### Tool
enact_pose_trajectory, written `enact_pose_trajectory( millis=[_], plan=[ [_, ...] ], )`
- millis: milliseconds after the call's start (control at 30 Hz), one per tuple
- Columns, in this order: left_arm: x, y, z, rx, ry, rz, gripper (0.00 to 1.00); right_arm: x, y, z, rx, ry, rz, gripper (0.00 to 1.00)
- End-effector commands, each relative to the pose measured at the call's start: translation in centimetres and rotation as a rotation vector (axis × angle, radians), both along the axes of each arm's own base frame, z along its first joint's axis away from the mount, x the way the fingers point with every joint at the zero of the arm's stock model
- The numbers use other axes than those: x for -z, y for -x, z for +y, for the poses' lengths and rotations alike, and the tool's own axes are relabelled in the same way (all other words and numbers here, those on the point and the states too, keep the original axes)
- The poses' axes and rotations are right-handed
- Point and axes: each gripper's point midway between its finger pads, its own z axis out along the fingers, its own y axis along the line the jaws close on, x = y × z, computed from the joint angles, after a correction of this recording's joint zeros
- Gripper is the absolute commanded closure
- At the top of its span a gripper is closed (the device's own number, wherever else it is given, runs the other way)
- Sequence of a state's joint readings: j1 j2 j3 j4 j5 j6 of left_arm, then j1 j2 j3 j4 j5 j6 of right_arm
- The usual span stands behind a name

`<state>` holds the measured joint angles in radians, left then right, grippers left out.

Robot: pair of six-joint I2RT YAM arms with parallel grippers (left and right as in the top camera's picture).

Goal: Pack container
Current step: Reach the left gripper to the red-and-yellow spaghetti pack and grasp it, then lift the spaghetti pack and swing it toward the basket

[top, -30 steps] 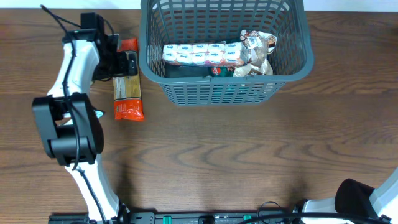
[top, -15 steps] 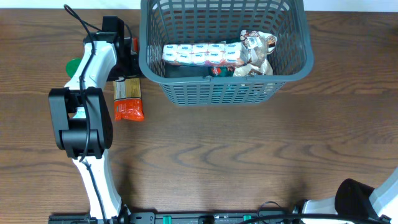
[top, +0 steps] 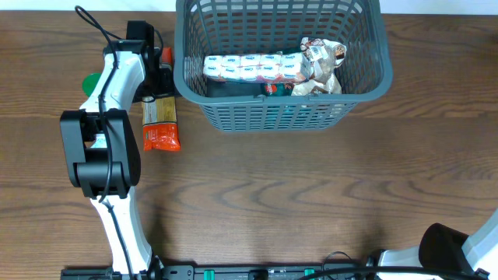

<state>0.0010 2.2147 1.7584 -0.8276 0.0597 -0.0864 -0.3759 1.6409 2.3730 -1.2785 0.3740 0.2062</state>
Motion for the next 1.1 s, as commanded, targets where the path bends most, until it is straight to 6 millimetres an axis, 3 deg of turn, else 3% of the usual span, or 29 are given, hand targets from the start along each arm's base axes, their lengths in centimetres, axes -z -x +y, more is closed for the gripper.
enact_pose_trajectory(
  millis=[0,233,900,933,1033,1067],
  plan=[
    [0.8,0.0,0.8,-0.034,-0.03,0.011,0.01,0.0,0.1,-0.1,0.016,-0.008,-0.009,0.01],
    [1.4,0.0,0.8,-0.035,-0.03,0.01,0.01,0.0,0.1,-0.1,0.016,-0.008,-0.009,0.01],
    [5.8,2.9,1.0,-0.035,-0.041,0.091,0.01,0.0,0.1,-0.1,0.016,-0.008,-0.009,0.01],
    [6.1,3.2,1.0,-0.034,-0.041,0.102,0.14,0.0,0.1,-0.1,0.016,-0.008,-0.009,0.01],
    [6.7,4.1,1.0,-0.034,-0.042,0.128,0.87,0.0,0.1,-0.1,0.016,-0.008,-0.009,0.01],
    [6.8,4.2,1.0,-0.034,-0.042,0.131,0.94,0.0,0.1,-0.1,0.016,-0.008,-0.009,0.01]
  ],
)
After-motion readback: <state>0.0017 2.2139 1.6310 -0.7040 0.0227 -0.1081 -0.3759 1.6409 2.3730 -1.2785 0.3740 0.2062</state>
